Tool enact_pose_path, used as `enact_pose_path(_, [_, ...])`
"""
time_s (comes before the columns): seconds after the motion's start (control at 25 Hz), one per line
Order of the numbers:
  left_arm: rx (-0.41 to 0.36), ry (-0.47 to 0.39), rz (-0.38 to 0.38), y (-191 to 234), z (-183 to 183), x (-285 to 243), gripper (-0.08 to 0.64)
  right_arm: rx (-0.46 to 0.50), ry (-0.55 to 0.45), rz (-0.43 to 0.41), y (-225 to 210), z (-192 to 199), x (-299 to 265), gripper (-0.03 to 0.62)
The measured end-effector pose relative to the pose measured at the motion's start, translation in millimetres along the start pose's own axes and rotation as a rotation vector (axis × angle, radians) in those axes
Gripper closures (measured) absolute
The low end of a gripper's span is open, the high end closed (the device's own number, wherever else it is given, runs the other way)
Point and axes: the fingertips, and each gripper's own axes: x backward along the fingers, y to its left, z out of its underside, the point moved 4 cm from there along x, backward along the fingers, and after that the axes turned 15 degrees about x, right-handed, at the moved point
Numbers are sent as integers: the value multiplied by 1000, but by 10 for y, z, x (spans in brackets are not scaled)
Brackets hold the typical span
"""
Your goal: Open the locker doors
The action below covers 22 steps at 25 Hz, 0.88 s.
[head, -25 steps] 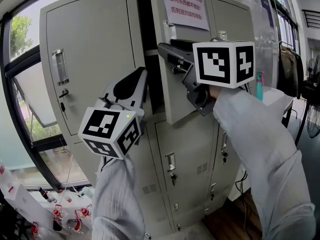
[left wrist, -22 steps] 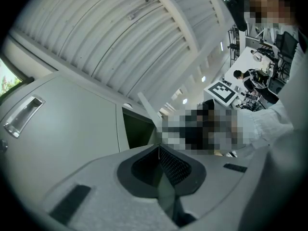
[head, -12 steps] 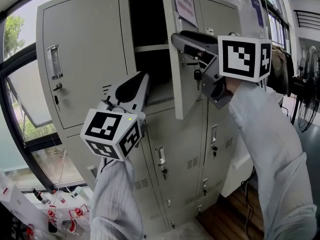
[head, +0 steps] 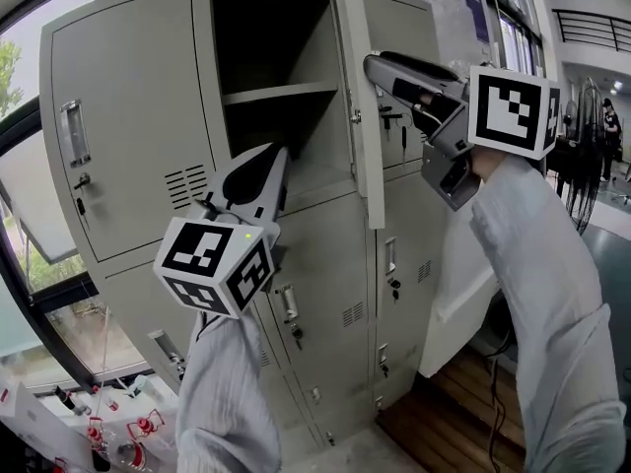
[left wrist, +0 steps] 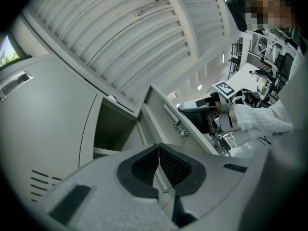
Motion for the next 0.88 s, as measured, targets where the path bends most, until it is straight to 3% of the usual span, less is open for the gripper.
enact_pose_path(0.48, [61,-16,131,-528,217,-582,548,24,70,170,-611,76,652,457])
enact_pose_path(0.88, [86,-20,186,-716,420,-966,548,65,146,231,-1049,191,897,460])
